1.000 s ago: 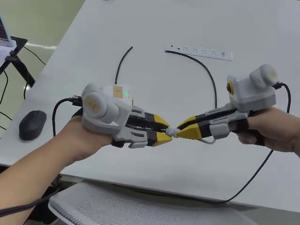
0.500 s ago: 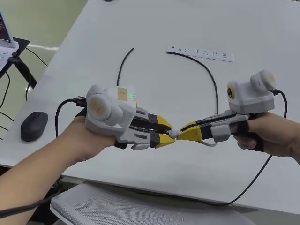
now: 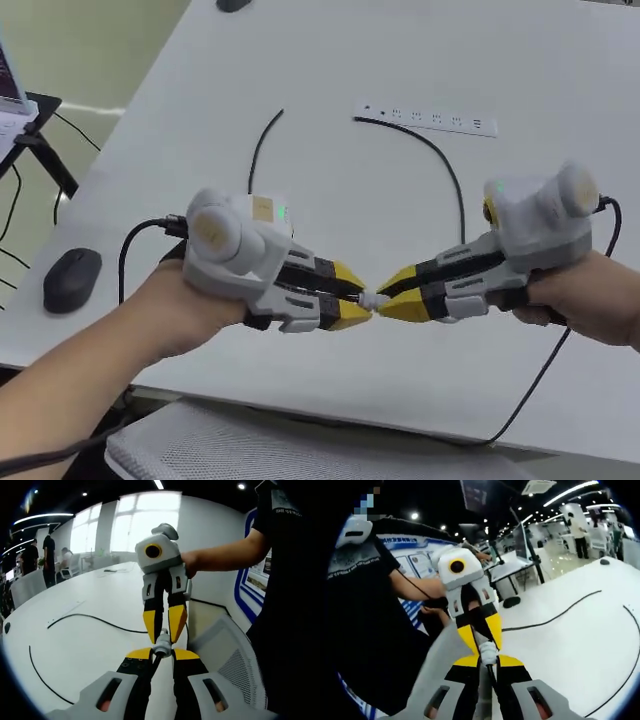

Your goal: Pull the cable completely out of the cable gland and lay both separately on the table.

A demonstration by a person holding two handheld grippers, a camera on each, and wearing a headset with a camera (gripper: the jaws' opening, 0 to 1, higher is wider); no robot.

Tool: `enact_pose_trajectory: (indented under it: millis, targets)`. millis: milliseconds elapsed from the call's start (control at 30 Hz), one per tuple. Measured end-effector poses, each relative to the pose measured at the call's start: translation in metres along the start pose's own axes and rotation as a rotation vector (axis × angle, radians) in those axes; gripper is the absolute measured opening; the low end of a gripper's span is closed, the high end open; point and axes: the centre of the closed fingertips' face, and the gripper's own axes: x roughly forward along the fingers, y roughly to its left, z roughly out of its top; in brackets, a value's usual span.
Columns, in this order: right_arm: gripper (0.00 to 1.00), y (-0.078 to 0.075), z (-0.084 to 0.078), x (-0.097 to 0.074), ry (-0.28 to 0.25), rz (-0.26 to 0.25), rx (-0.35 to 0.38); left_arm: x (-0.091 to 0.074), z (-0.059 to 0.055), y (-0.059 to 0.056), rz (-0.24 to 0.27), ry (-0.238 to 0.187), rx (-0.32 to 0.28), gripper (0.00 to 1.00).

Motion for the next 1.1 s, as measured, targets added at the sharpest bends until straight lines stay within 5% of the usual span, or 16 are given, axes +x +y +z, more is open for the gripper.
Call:
enact_pose_trajectory:
  millis: [400, 600, 733, 1100]
  targets:
    - [0.07, -0.003, -0.005, 0.001, 0.125, -0.177, -0.368, 0.002, -0.002, 0.000, -0.012, 0.000, -0.079, 0.15]
    - [0.07, -0.006, -0.002, -0.002, 0.141, -0.251, -0.472, 0.000, 0.002, 0.003, -0.010, -0.025, -0.123, 0.15]
    - [0.07, -0.007, -0.003, -0.002, 0.144, -0.269, -0.492, 0.000, 0.001, 0.003, -0.011, -0.025, -0.144, 0.15]
    - [0.08, -0.012, -0.005, -0.004, 0.124, -0.265, -0.402, 0.002, 0.001, 0.003, -0.009, -0.021, -0.130, 0.15]
